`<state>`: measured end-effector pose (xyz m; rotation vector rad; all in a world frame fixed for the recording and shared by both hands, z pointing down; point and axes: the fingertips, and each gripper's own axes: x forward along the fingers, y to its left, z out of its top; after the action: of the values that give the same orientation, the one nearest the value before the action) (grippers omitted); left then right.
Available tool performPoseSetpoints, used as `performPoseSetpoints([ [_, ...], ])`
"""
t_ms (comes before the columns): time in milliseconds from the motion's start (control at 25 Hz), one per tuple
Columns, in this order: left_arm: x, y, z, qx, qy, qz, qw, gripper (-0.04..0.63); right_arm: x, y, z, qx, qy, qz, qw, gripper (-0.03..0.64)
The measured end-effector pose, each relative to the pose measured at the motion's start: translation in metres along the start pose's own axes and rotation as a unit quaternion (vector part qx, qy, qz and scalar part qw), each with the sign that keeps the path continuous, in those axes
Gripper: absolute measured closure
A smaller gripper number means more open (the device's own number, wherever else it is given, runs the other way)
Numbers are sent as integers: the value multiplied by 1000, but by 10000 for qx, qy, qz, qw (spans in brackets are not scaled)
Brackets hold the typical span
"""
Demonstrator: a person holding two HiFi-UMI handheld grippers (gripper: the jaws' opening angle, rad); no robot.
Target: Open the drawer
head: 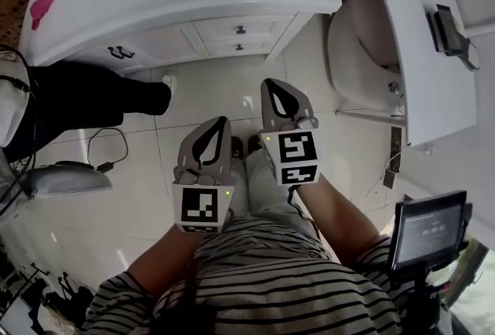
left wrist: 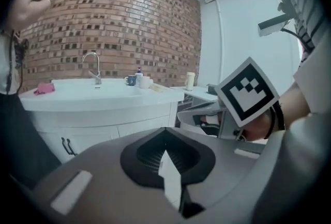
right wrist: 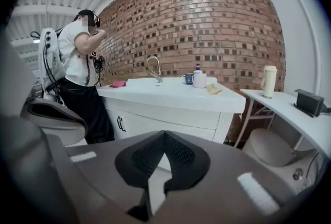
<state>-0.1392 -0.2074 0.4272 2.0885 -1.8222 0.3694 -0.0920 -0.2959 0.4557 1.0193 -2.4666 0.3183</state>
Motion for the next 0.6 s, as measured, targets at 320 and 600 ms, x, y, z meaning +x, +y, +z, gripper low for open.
performPoseSetpoints([
  [320, 98, 31, -76, -360, -220, 78, 9991, 580, 164, -35, -74, -600, -7, 222, 9980, 614],
  [600, 144, 67, -128, -579, -89, 186, 9981, 580, 262, -56, -115, -1015, 41, 143, 9947, 488],
])
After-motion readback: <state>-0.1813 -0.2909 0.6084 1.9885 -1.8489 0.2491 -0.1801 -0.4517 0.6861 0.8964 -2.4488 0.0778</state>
